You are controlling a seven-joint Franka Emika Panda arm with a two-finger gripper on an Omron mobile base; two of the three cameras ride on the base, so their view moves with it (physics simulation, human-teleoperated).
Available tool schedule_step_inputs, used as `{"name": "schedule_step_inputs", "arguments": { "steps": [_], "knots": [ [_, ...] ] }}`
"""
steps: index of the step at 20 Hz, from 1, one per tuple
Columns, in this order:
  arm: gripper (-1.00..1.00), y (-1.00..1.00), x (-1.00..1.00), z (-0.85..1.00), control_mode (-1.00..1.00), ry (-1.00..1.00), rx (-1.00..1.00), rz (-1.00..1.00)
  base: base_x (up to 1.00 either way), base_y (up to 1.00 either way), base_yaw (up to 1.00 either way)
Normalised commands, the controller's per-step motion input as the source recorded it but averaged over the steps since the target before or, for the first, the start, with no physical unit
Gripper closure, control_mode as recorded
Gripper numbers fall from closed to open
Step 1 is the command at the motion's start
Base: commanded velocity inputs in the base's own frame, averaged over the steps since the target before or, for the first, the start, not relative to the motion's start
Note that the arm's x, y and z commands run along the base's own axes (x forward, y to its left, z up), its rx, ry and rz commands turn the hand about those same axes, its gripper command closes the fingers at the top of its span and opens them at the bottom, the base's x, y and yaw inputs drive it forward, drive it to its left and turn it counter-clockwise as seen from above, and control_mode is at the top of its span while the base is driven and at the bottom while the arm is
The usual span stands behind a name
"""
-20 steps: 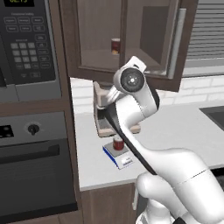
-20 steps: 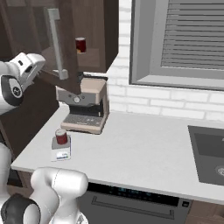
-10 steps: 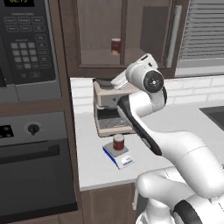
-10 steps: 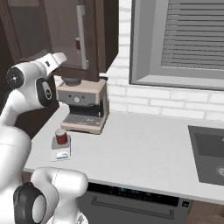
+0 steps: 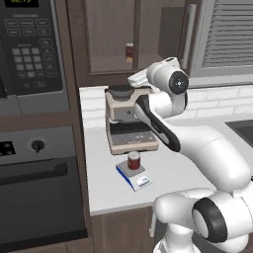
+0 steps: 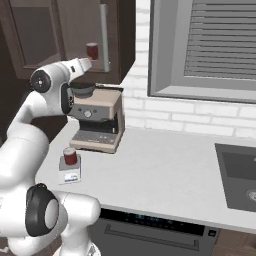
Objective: Pick the canned food and place it on the digital scale for weighing, and close the cabinet.
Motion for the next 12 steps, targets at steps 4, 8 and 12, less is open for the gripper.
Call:
{"name": "schedule_step_inputs", "arguments": {
  "steps": [4,8,12],
  "knots": [
    [-1.0,-0.24,0.82,0.0,-1.0,0.0,0.12,0.0,0.0,0.0,0.0],
    [-1.0,-0.15,0.92,-0.01,-1.0,0.0,0.05,0.0,0.0,0.0,0.0],
    [-1.0,0.0,1.0,-0.55,-1.0,0.0,0.04,0.02,0.0,0.0,0.0]
  ]
}}
